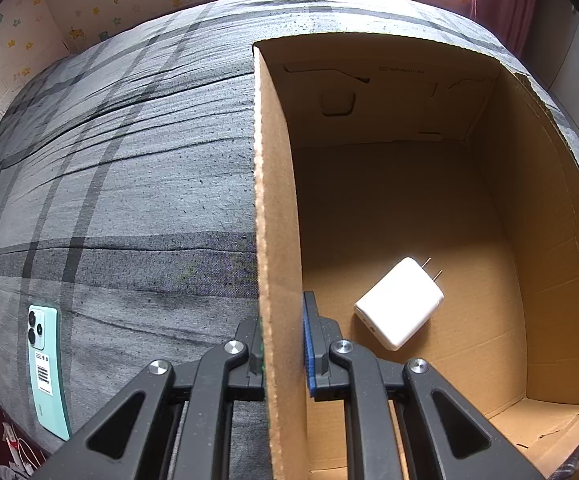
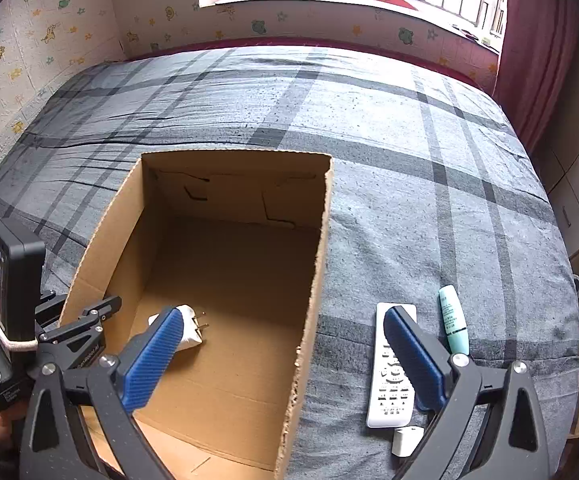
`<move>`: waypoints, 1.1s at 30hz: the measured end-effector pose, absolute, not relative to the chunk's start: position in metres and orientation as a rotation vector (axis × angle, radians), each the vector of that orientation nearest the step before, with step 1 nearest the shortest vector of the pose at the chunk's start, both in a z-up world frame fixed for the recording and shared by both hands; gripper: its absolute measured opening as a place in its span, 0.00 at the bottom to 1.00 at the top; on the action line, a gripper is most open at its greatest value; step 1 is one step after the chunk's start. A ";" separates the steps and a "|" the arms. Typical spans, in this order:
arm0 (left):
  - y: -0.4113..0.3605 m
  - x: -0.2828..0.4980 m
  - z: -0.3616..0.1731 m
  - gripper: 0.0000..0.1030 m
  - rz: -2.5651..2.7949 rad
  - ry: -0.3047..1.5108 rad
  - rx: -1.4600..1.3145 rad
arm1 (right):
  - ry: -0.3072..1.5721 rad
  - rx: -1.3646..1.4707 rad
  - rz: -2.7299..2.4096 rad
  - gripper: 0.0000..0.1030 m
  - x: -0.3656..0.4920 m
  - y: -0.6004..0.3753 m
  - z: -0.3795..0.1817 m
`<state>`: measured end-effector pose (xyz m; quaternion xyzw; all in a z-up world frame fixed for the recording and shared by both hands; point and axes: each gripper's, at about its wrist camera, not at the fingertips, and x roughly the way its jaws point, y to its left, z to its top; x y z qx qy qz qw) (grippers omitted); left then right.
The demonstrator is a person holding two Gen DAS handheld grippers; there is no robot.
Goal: Organize rigid objects
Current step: 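Move the right gripper back to the items and close on the dark blue ball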
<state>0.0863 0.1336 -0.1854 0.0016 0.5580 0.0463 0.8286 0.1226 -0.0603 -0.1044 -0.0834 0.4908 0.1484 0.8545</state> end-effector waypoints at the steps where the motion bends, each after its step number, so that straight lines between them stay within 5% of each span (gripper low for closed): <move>1: 0.134 0.086 -0.185 0.13 0.099 1.184 0.005 | 1.030 -0.166 0.305 1.00 0.122 -0.068 -0.103; 13: 0.132 0.086 -0.185 0.13 0.104 1.184 0.009 | 1.064 -0.138 0.127 1.00 0.123 -0.172 -0.107; 33: 0.130 0.086 -0.184 0.13 0.113 1.185 0.021 | 1.198 -0.081 -0.043 1.00 0.105 -0.258 -0.198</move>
